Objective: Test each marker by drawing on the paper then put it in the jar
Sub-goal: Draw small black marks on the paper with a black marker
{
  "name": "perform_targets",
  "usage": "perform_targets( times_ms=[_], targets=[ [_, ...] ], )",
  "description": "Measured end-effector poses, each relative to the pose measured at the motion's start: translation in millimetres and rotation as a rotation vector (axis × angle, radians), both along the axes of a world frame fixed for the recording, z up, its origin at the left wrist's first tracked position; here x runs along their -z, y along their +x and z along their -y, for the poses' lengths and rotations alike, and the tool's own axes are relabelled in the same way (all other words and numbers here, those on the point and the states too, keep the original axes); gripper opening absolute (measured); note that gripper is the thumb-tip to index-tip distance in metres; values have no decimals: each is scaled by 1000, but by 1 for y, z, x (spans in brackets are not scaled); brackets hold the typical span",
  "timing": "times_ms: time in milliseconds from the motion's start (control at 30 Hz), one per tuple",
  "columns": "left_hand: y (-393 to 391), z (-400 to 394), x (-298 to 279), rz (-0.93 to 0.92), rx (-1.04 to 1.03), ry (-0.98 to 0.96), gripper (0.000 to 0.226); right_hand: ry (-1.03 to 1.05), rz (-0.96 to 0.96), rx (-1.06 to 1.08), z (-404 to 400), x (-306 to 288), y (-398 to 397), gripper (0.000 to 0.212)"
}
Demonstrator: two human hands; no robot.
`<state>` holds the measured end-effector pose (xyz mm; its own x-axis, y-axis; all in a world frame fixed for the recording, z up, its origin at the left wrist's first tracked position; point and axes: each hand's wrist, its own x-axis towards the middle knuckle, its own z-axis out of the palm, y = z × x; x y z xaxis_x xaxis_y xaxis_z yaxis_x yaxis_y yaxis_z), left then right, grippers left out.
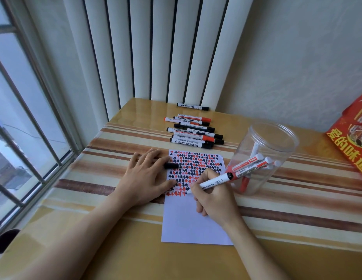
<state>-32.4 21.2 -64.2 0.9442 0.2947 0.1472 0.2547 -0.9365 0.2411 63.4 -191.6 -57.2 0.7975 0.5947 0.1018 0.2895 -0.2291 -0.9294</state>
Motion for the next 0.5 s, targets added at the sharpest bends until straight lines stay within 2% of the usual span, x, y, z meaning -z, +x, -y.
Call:
perform_targets(
  times_ms=[500],
  targets=[
    [0,0,-1,2,0,4,87,-9,24,14,0,3,3,21]
  ],
)
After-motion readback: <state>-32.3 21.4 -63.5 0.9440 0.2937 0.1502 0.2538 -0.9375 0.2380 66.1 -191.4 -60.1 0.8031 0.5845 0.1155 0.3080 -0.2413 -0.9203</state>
